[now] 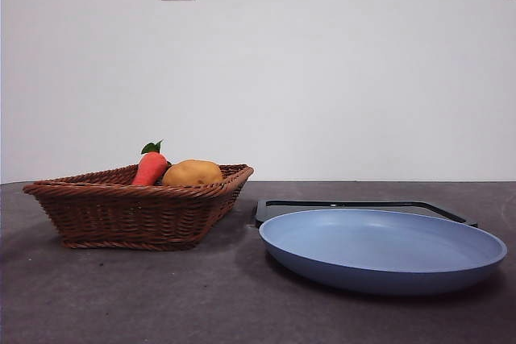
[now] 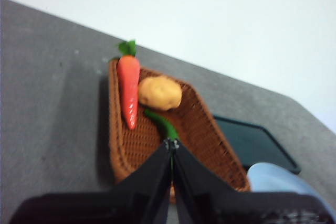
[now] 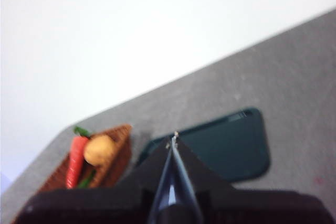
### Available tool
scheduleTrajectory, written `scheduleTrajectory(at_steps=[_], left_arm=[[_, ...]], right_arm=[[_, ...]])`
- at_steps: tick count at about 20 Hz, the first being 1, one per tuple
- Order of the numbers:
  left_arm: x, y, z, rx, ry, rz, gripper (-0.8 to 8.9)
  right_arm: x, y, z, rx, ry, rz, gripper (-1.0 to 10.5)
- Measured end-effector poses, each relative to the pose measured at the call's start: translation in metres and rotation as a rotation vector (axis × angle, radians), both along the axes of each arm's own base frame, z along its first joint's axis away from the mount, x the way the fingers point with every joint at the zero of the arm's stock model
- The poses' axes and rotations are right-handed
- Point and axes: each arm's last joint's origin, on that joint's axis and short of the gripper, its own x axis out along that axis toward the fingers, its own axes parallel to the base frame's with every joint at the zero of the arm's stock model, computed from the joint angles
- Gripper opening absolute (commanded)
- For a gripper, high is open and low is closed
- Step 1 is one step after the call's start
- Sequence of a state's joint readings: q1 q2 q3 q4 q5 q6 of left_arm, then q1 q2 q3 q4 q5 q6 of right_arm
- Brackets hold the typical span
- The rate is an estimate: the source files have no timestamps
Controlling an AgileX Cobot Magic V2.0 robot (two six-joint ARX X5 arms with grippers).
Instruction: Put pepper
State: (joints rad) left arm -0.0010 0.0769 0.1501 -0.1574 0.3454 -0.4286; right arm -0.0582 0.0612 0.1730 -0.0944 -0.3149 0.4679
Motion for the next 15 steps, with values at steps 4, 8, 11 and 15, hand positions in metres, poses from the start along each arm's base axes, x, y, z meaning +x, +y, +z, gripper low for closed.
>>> scheduleTrajectory(at_steps=[4, 8, 11, 15], left_arm=[[0.004, -0.001, 0.023, -0.001, 0.044, -0.044, 0.06], [0.014, -0.003, 0.043, 0.026, 0.123, -0.118, 0.06], [0.024, -0.005, 0.061, 0.062, 0.168, -0.192, 0.06], [0.036, -0.007, 0.085, 0.122, 0.202, -0.296, 0.06]], right_arm=[[0.002, 0.001, 0.026, 0.003, 0.017, 0.034, 0.1], [0.008, 0.002, 0.050, -0.034, 0.116, 0.098, 0.1], [0.014, 0.003, 0.068, -0.082, 0.208, 0.153, 0.1], [0.021, 0.003, 0.090, -0.161, 0.353, 0.198, 0.1]])
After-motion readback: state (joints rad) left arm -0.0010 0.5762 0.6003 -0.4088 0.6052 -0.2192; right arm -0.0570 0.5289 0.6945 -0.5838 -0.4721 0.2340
